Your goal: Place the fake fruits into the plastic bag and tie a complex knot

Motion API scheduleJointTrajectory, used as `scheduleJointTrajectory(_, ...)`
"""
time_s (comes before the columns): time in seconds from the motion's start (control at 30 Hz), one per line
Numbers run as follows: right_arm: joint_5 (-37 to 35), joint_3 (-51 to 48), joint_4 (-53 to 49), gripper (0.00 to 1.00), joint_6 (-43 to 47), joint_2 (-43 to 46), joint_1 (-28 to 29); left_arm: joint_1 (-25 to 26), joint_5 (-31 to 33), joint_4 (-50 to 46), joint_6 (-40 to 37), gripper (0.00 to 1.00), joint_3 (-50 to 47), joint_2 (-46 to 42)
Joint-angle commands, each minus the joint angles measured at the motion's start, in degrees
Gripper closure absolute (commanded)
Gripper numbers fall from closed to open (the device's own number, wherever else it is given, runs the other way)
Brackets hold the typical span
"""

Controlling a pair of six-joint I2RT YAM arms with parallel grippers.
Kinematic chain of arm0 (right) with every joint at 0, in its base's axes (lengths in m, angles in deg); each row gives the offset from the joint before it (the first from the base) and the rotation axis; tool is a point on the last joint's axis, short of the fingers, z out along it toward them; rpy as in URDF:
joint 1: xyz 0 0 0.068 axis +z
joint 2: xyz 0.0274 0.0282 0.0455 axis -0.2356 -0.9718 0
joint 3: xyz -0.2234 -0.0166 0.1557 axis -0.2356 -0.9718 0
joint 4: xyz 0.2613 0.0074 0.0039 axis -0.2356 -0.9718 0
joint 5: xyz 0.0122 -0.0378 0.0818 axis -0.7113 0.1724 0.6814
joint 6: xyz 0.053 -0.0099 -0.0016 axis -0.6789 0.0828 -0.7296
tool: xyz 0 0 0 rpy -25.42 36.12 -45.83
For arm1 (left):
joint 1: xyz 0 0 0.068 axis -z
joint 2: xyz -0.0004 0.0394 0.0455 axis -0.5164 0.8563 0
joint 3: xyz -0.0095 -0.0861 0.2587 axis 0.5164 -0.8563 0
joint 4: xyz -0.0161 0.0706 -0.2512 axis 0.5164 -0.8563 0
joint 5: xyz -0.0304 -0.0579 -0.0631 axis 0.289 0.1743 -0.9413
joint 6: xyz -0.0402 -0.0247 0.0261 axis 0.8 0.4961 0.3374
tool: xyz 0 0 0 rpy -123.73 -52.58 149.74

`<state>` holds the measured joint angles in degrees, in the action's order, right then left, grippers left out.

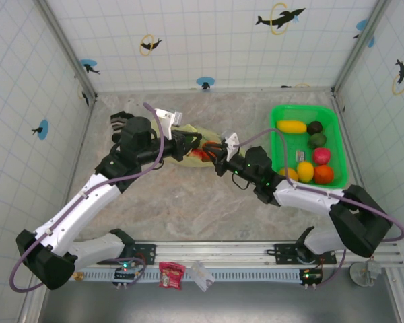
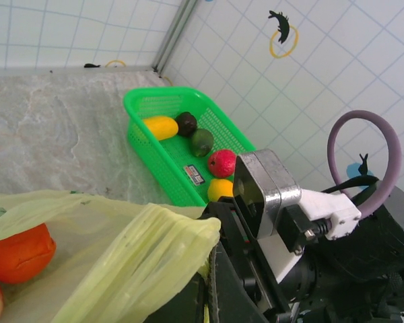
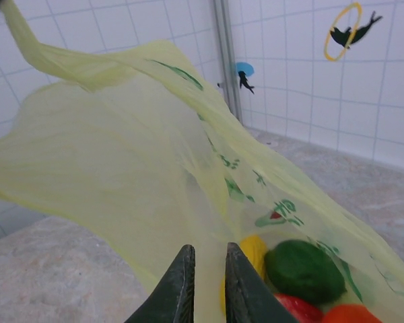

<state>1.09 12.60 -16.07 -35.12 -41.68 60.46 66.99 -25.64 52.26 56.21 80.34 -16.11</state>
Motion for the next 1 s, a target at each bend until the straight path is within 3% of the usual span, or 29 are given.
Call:
scheduleJointTrajectory(0.0, -0.9, 0.3, -5.0, 0.83, -1.9, 4.3, -1.4, -0.3, -0.4, 0.6, -0.9, 1.00, 0.9, -0.6)
scheduleJointTrajectory(0.2, 1.2, 3.1, -13.1, 0.79, -4.6, 11.9, -6.8, -0.3, -2.0, 1.4, -0.4, 1.00, 0.6, -0.3)
scheduleJointTrajectory(0.4, 2.8, 14.5, -34.1, 0.77, -13.7, 14.2, -17.1, -0.1, -2.2, 1.6, -0.4, 1.00, 0.0, -0.5)
scheduleJointTrajectory(0.77, -16.0, 19.5, -64.3, 0.59, -24.5, 14.8, -30.7, 0.0, -4.9, 1.4, -1.2, 1.00, 0.2, -0.3)
scheduleJointTrajectory(0.97, -18.8, 20.1, -75.9, 0.42, -32.5, 11.6, -38.6, 0.0, -5.0, 0.0, -3.2, 1.00, 0.2, -0.9)
